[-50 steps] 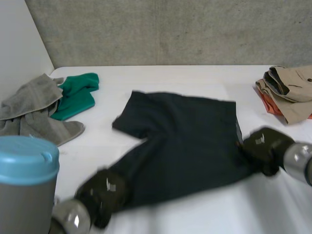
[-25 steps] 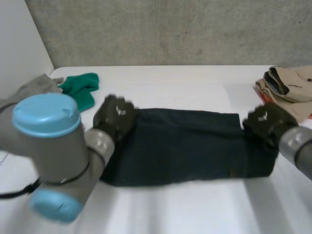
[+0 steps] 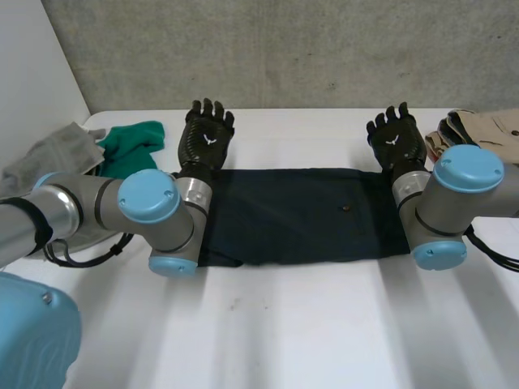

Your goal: Fold the laundry.

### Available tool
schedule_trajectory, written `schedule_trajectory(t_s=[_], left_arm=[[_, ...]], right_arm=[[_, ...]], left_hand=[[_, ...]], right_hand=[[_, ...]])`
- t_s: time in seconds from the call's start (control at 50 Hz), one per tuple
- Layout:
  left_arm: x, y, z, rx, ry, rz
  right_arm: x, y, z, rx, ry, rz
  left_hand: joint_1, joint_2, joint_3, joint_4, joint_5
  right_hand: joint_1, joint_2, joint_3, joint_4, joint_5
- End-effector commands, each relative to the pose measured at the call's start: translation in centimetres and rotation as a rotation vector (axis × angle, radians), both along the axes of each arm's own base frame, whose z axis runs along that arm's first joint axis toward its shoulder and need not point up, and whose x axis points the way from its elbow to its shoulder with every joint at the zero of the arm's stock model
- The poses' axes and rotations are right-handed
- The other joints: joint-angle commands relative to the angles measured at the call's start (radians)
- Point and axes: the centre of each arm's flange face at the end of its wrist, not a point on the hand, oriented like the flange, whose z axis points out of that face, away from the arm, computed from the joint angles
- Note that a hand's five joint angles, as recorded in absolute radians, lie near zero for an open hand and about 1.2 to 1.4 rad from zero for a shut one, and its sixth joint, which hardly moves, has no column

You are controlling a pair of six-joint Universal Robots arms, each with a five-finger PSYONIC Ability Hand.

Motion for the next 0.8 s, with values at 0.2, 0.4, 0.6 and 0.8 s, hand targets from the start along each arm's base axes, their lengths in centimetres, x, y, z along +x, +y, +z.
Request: schedule_trajectory(t_s=[0.2, 0.4, 0.6, 0.8], left_arm=[[3.2, 6.3, 3.3, 0.09, 0.031, -0.043], [3.5, 7.7, 3.8, 0.108, 0.043, -0.053], [3.8, 7.8, 6.3, 0.055, 0.075, -0.052], [4.4, 8.7, 7.4, 0.067, 0.135, -0.063]], right_arm=[[-5.3, 7.8, 0.6, 0.585, -0.134, 0.041], [-7.0, 6.0, -2.4, 0.594, -0.144, -0.013], [-10.2, 4.6, 3.9, 0.262, 0.023, -0.168], [-2.2, 8.2, 4.8, 0.083, 0.173, 0.121]], left_hand=[[-0.018, -0.031, -0.037, -0.028, -0.047], [-0.018, -0.031, -0.037, -0.028, -0.047], [-0.018, -0.031, -0.037, -0.028, -0.047], [-0.018, -0.031, -0.037, -0.028, -0.047]], right_hand=[[0.041, 0.054, 0.057, 0.056, 0.052], [0.984, 0.998, 1.0, 0.999, 0.995], [1.167, 1.181, 1.183, 1.182, 1.178], [1.167, 1.181, 1.183, 1.182, 1.178]])
